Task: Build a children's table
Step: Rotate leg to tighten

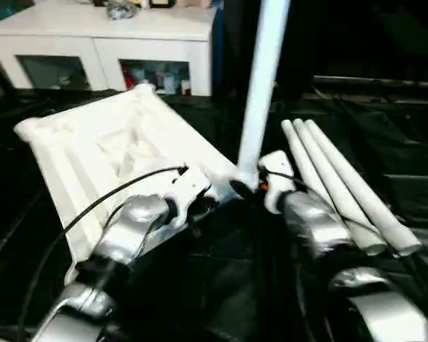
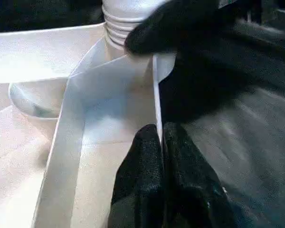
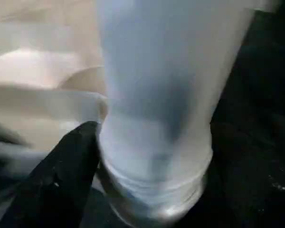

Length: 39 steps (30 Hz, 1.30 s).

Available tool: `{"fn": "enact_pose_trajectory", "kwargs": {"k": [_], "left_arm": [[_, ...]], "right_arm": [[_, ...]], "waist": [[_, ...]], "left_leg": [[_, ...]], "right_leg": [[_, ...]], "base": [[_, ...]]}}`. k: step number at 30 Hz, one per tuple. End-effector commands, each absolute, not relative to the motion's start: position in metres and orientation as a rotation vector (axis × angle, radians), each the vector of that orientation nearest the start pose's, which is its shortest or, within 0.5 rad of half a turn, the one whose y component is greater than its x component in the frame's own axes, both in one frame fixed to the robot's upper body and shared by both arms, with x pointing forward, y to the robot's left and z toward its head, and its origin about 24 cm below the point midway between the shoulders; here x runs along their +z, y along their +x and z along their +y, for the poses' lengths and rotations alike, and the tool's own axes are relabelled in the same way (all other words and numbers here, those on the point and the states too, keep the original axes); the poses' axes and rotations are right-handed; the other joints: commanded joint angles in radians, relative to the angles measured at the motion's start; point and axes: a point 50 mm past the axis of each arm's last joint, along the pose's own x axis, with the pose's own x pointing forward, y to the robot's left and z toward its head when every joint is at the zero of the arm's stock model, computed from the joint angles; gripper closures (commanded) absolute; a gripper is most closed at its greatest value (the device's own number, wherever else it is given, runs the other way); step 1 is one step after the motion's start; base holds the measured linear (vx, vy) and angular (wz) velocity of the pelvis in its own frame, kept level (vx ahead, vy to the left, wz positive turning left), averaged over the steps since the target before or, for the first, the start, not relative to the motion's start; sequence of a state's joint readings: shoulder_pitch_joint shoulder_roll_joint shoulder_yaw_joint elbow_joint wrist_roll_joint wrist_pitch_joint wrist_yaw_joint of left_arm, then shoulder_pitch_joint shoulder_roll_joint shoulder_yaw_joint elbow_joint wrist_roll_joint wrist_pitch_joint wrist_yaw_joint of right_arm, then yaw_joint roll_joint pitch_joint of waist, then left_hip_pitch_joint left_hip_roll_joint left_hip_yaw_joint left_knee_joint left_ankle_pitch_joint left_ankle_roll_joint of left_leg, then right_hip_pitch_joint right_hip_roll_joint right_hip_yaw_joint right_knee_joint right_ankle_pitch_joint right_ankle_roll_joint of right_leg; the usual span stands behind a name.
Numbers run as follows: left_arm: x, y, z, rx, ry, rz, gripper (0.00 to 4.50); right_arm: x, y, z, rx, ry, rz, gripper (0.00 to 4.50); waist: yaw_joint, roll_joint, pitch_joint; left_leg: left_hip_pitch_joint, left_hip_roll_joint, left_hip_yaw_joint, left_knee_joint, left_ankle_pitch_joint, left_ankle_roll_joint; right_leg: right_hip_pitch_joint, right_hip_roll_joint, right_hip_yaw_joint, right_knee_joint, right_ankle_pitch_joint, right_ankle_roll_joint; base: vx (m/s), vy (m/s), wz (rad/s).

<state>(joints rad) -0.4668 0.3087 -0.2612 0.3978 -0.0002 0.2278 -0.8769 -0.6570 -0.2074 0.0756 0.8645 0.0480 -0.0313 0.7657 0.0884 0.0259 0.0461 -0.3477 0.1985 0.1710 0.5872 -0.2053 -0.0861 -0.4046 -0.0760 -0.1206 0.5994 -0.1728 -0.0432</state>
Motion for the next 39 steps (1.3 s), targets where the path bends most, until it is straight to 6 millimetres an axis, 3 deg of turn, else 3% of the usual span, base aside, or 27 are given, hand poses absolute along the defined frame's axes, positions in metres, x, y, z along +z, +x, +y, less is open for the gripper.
{"fn": "enact_pose_trajectory", "kwargs": {"k": [1,3,6,18,24,30,31,32,33,36,38,39], "left_arm": [[0.039,0.297,0.117,-1.13,0.281,0.377,4.5],[0.039,0.295,0.119,-1.148,0.282,0.379,4.5],[0.04,0.29,0.122,-1.171,0.282,0.382,4.5],[0.04,0.284,0.128,-1.178,0.277,0.393,4.5],[0.039,0.285,0.126,-1.145,0.254,0.392,4.5],[0.033,0.305,0.117,-0.954,0.265,0.418,4.5],[0.032,0.314,0.111,-0.873,0.253,0.434,4.5],[0.032,0.321,0.106,-0.796,0.24,0.448,4.5],[0.032,0.329,0.099,-0.718,0.23,0.458,4.5],[0.035,0.335,0.089,-0.675,0.228,0.446,4.5],[0.038,0.339,0.08,-0.661,0.255,0.427,4.5],[0.039,0.339,0.079,-0.665,0.271,0.42,4.5]], "right_arm": [[0.048,0.344,-0.128,0.93,-0.18,0.249,0.72],[0.047,0.342,-0.129,0.973,-0.207,0.259,0.72],[0.046,0.337,-0.13,1.048,-0.23,0.276,0.72],[0.042,0.332,-0.129,1.112,-0.186,0.302,1.71],[0.037,0.33,-0.129,1.056,-0.099,0.302,1.74],[0.018,0.336,-0.122,0.776,0.015,0.337,1.75],[0.013,0.339,-0.119,0.64,0.049,0.357,1.75],[0.009,0.342,-0.115,0.54,0.075,0.374,1.75],[0.005,0.344,-0.108,0.429,0.104,0.4,1.75],[0.004,0.345,-0.1,0.343,0.113,0.423,1.75],[0.005,0.346,-0.09,0.313,0.112,0.416,1.75],[0.006,0.346,-0.087,0.32,0.116,0.406,1.4]], "waist": [[0.006,-0.008,-0.063],[0.005,-0.008,-0.062],[0.006,-0.019,-0.061],[0.005,-0.019,-0.062],[0.004,-0.016,-0.062],[-0.002,-0.014,-0.056],[0.001,-0.014,-0.059],[-0.005,-0.013,-0.05],[-0.002,-0.003,-0.052],[-0.001,-0.01,-0.054],[-0.003,-0.006,-0.053],[-0.002,-0.004,-0.054]], "left_leg": [[-0.009,0.036,-0.005,-0.058,-0.112,0.108],[-0.009,0.037,-0.005,-0.058,-0.112,0.104],[-0.008,0.037,-0.005,-0.059,-0.116,0.1],[-0.009,0.036,-0.005,-0.058,-0.095,0.105],[-0.01,0.035,-0.005,-0.058,-0.094,0.103],[-0.001,0.03,-0.003,-0.062,-0.13,0.07],[0.002,0.03,-0.005,-0.061,-0.136,0.063],[0.006,0.027,-0.001,-0.064,-0.149,0.052],[0.013,0.025,-0.006,-0.063,-0.176,0.032],[0.017,0.026,-0.006,-0.066,-0.193,0.033],[0.018,0.024,-0.007,-0.068,-0.225,0.033],[0.018,0.026,-0.008,-0.069,-0.233,0.035]], "right_leg": [[0.062,-0.08,0.062,-0.07,-0.239,-0.174],[0.062,-0.081,0.062,-0.071,-0.255,-0.171],[0.061,-0.081,0.063,-0.073,-0.29,-0.16],[0.06,-0.079,0.063,-0.071,-0.274,-0.16],[0.061,-0.079,0.064,-0.07,-0.274,-0.156],[0.053,-0.077,0.063,-0.087,-0.354,-0.134],[0.057,-0.081,0.062,-0.088,-0.377,-0.126],[0.046,-0.076,0.062,-0.099,-0.419,-0.116],[0.049,-0.08,0.056,-0.104,-0.473,-0.101],[0.048,-0.078,0.057,-0.108,-0.455,-0.093],[0.047,-0.079,0.055,-0.112,-0.475,-0.079],[0.047,-0.081,0.056,-0.113,-0.47,-0.076]], "base": [[0.0,0.0,0.0],[0.0,0.0,0.0],[0.0,0.0,0.0],[0.0,0.0,0.0],[0.0,0.0,0.0],[0.0,0.0,0.0],[0.0,0.0,0.0],[0.0,0.0,0.0],[0.0,0.0,0.0],[0.0,0.0,0.0],[0.0,0.0,0.0],[0.0,0.0,0.0]]}}
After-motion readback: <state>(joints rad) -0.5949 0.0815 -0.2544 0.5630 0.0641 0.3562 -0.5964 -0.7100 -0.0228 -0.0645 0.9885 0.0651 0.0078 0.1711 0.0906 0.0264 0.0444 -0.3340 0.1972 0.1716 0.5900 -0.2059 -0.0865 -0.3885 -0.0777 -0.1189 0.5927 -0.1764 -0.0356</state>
